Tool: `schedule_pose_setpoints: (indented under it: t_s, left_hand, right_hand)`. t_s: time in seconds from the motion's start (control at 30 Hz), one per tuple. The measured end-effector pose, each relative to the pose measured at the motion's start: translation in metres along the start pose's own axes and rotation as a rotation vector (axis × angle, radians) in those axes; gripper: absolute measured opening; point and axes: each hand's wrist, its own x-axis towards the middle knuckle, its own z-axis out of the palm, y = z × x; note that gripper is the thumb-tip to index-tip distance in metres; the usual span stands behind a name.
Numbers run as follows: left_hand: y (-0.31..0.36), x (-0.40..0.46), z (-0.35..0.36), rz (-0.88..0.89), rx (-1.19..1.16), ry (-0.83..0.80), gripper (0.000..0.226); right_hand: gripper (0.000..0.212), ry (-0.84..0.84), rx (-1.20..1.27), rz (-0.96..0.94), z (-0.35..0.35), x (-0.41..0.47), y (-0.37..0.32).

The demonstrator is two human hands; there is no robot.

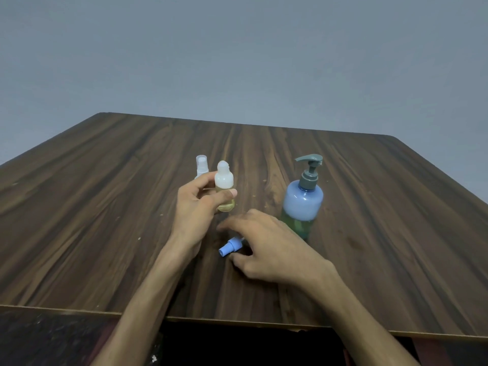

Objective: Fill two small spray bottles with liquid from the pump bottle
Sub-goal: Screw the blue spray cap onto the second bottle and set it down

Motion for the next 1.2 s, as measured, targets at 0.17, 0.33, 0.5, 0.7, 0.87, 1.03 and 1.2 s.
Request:
schedule_pose_setpoints:
  t_s: [0.17,0.33,0.5,0.7,0.87,1.03,1.2]
  left_hand:
    - [-0.004,0.001,0.003,0.005,0.013,-0.005,0.031]
    - [-0.005,0.001,0.002,0.033,0.029,-0.016,0.030]
    - [-0.003,-0.001,0.004,0.007,0.032,-0.028,0.028]
    - [0.002,-0.006,0.007,0.022,0.057,-0.071,0.030]
    - [0.003,-0.007,0.008,0.027,0.057,-0.070,0.031]
    - [0.005,-0.007,0.008,0.028,0.044,-0.069,0.033]
    - [0.005,-0.008,0.008,0.041,0.042,-0.064,0.037]
  right_hand:
    - [0.019,0.060,-0.006,-0.049,0.007,0.008,0.010]
    - [0.021,0.480,0.342,-0.026,-0.010,-0.003,0.007]
    - [0.020,0.911,0.718,-0.050,-0.074,0.001,-0.019]
    - [0.021,0.955,0.775,-0.051,-0.108,0.032,-0.018]
    - [0.019,0.898,0.730,0.025,-0.087,0.040,-0.012]
    - [0.016,0.850,0.681,0.057,-0.077,0.042,-0.008]
    - [0.015,0.762,0.684,0.115,-0.058,0.043,-0.005]
